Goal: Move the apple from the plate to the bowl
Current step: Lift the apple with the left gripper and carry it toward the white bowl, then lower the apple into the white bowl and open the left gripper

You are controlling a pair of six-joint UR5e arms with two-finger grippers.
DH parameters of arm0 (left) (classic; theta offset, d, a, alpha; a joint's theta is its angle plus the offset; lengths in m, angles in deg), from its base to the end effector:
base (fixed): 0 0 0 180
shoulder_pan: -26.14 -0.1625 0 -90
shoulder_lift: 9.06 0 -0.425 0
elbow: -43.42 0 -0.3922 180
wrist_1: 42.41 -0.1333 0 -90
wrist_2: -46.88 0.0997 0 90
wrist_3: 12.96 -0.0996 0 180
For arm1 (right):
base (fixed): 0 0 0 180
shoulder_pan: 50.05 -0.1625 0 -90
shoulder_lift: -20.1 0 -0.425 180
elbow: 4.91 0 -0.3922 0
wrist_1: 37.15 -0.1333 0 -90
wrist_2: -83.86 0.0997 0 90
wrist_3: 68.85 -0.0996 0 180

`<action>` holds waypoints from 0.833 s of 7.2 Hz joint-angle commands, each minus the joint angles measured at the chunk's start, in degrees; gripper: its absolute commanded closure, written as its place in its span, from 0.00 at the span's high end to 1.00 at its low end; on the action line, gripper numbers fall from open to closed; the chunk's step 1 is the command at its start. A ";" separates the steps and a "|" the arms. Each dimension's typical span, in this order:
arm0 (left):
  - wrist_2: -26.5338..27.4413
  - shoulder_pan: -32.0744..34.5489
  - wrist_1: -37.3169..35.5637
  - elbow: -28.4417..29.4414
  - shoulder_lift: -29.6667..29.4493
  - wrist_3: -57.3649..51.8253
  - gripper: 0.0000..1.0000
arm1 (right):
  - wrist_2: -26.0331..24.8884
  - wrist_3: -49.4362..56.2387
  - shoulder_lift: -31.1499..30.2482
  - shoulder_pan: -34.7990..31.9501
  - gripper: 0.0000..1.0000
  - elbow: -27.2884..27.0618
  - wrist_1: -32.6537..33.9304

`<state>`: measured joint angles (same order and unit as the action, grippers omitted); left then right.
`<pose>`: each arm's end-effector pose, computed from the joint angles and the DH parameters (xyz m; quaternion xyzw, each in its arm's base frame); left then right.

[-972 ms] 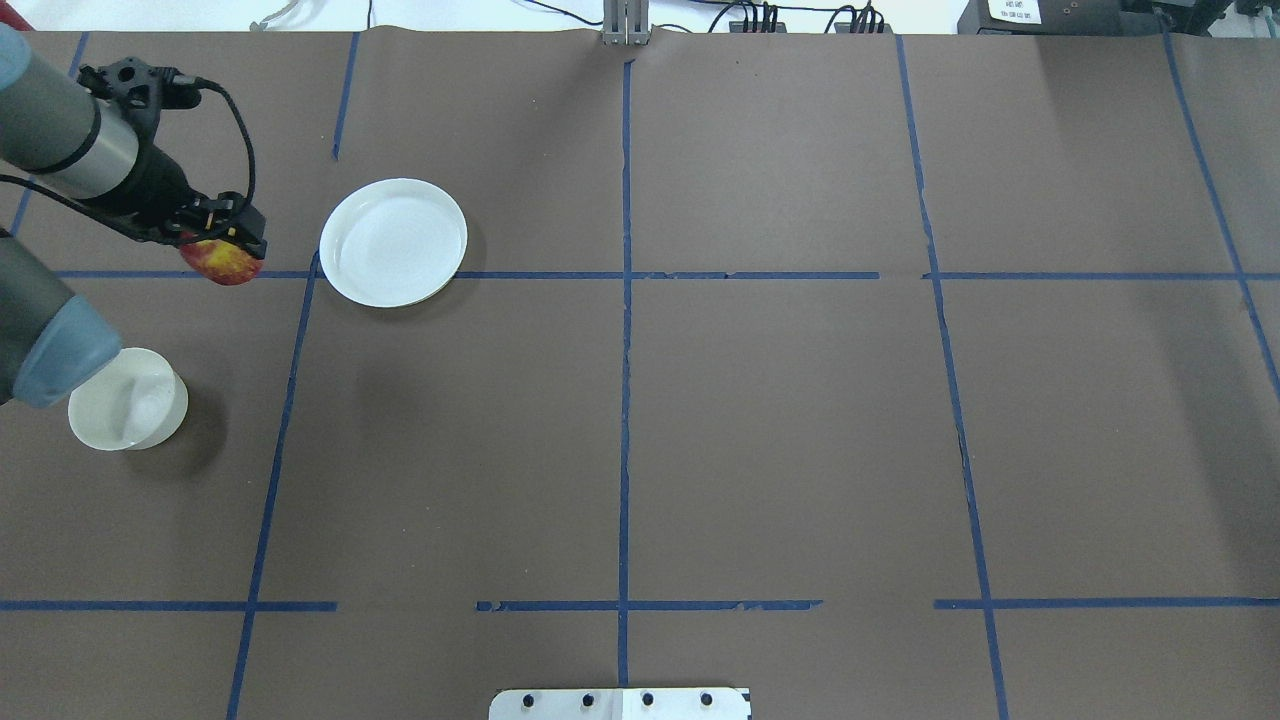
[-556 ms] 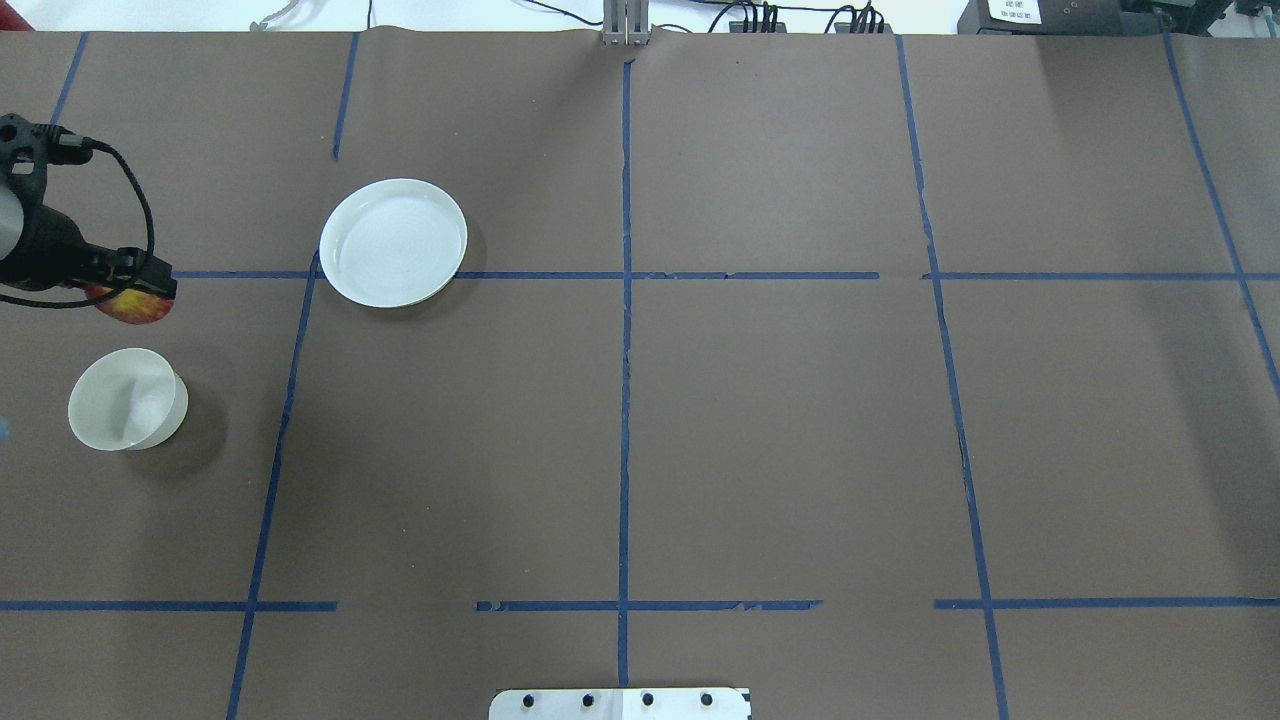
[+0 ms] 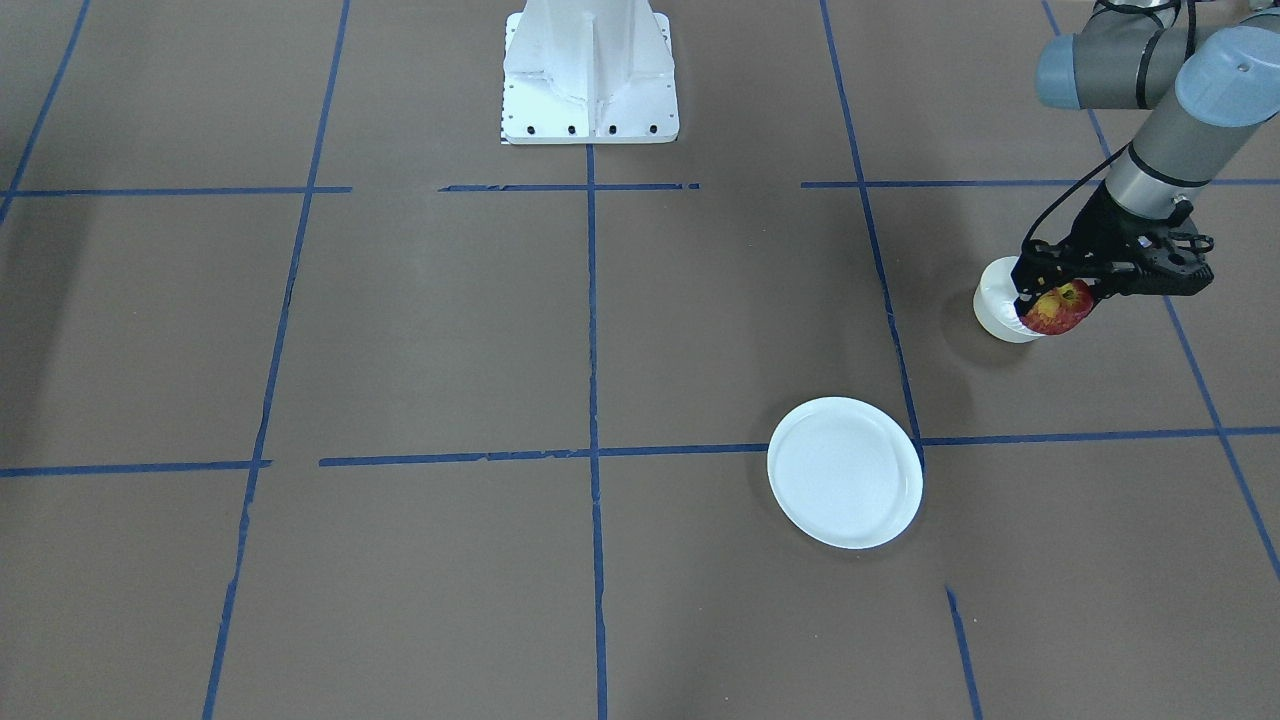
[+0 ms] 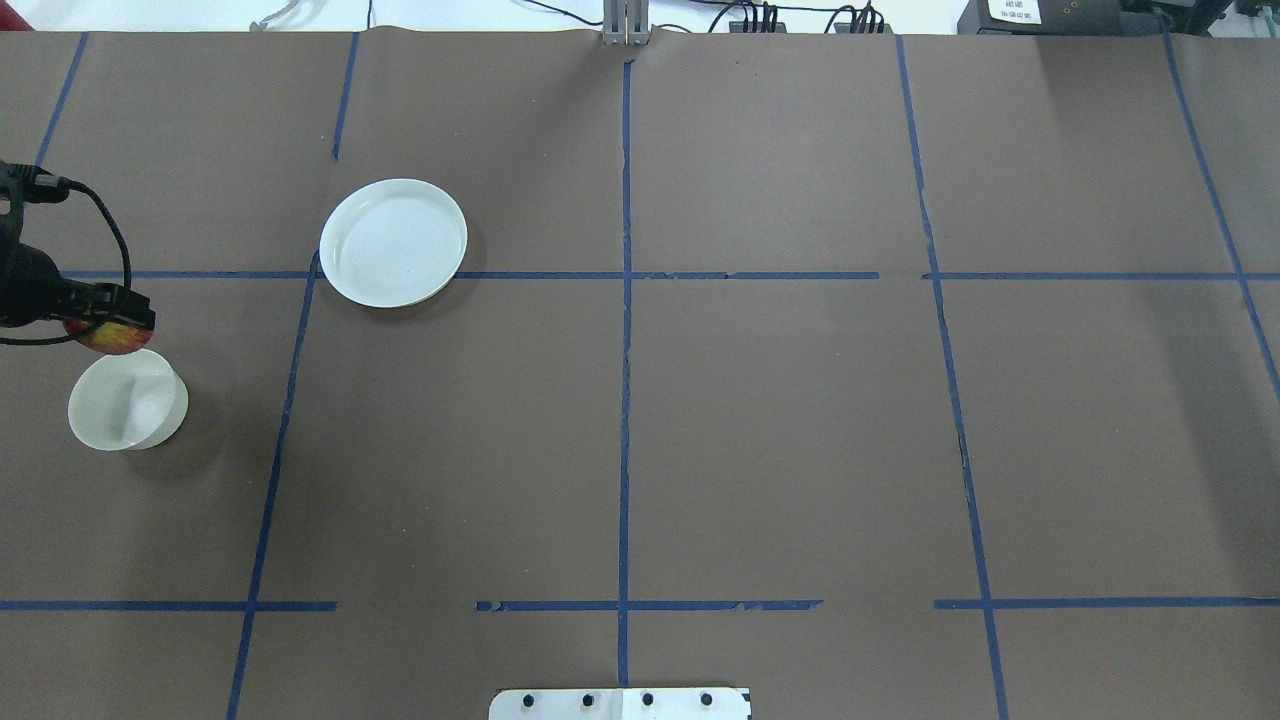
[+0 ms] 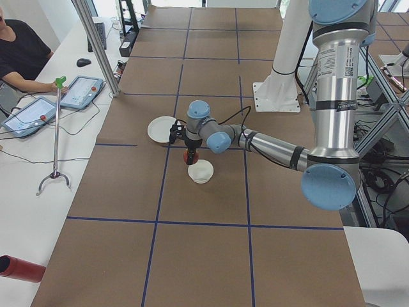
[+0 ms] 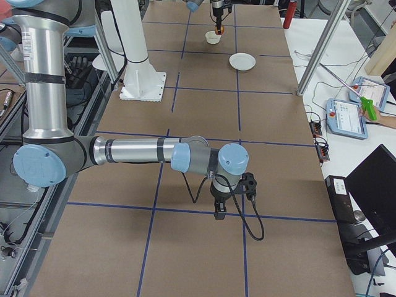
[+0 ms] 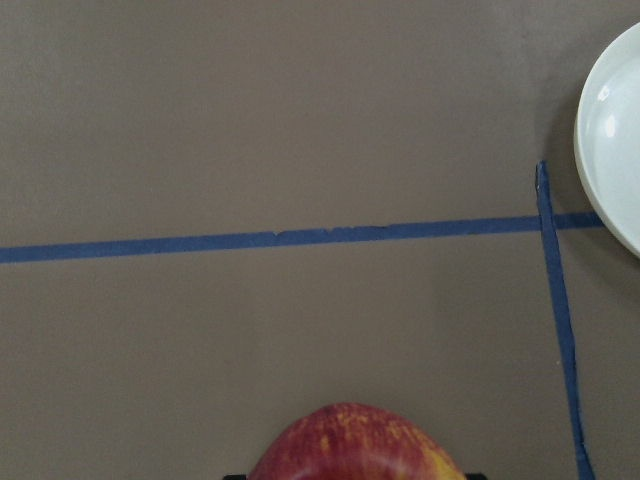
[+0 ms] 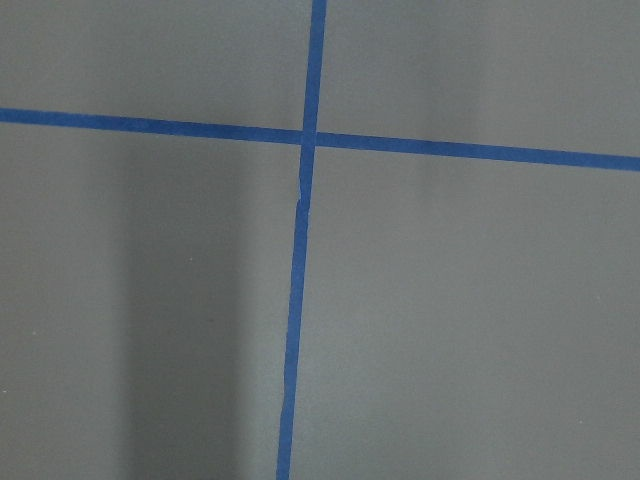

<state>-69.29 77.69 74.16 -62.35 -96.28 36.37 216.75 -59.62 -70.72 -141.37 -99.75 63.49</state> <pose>0.2380 -0.4435 0.5043 0.0899 0.3821 -0.0106 0.9197 0.0765 -0.4741 0.6439 -0.0200 -0.3684 -0.0430 0.9285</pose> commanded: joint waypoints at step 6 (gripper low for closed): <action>0.86 -2.76 3.57 0.22 4.95 1.82 0.00 | 0.00 0.00 0.02 0.00 1.00 0.00 0.00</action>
<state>-68.37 74.93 77.71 -62.42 -91.49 38.20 216.75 -59.62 -70.70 -141.37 -99.75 63.50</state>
